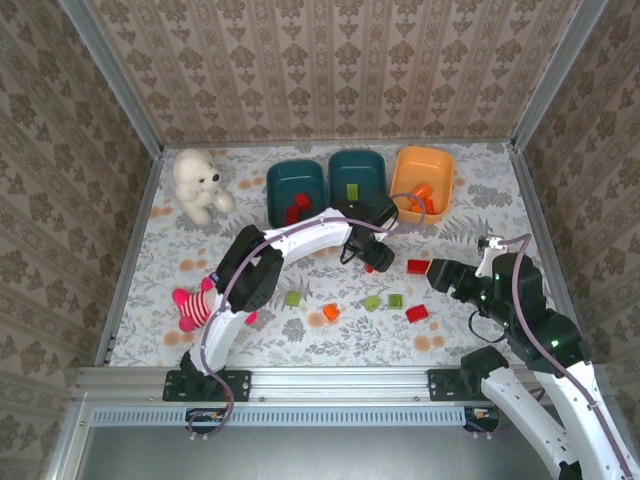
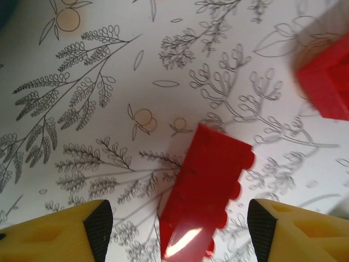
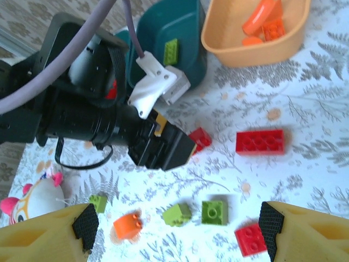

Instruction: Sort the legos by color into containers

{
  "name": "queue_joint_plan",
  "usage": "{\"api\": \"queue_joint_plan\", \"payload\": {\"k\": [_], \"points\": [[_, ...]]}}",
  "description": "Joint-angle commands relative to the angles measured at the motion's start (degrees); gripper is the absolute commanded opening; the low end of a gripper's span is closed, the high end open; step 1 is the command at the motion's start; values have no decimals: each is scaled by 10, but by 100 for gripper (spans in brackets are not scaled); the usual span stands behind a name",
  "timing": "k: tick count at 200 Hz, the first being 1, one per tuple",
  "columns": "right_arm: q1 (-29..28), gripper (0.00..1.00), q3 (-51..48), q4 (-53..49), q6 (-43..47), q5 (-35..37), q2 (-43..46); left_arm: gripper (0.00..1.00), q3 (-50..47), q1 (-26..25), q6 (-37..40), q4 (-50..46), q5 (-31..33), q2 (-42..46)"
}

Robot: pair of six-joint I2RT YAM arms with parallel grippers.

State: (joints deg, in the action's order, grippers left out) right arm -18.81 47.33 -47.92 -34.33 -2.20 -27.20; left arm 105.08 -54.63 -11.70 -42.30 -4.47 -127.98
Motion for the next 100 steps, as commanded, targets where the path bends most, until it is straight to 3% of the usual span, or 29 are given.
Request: {"api": "queue_joint_plan", "payload": {"k": [1,30,39,47,59,100], "points": [[-2,81,28,-57,7,-11,-1,68,30,-9,10,-24,21,-26],[-2,81,42,-54,18,-20,-19,55,46,-17,0,-27,32,-52],[-2,81,44,-52,21,-22,-24,41,51,-18,-1,-26,36,-53],[-2,81,46,-50,23,-22,-26,23,55,-19,-3,-24,42,-49],[-2,80,48,-49,29,-24,-31,7,54,-19,-8,-18,56,-35],[-2,80,43,-23,39,-42,-51,3,39,11,-55,-19,101,54]]}}
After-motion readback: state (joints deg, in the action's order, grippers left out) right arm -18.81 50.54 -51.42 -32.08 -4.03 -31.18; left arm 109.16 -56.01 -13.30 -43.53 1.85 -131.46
